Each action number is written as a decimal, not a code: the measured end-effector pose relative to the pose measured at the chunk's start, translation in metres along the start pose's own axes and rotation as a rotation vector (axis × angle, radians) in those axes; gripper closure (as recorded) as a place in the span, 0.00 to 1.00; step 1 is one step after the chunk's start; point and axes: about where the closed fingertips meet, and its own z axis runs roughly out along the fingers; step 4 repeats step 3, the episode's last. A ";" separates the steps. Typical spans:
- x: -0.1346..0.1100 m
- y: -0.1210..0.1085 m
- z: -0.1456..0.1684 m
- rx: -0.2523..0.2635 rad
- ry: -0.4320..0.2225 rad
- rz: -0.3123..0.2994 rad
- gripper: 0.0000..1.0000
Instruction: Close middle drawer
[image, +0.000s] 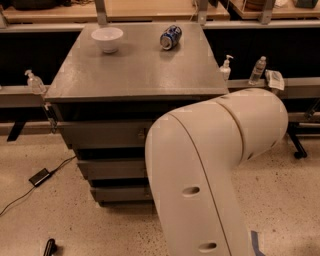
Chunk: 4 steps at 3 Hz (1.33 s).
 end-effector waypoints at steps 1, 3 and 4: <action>0.025 0.001 -0.001 -0.011 0.069 -0.018 1.00; 0.049 -0.050 0.000 0.023 0.198 0.084 1.00; 0.049 -0.050 0.000 0.023 0.198 0.084 1.00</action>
Offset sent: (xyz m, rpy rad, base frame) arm -0.0371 -0.0629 -0.0093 -0.0581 0.2404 -0.0943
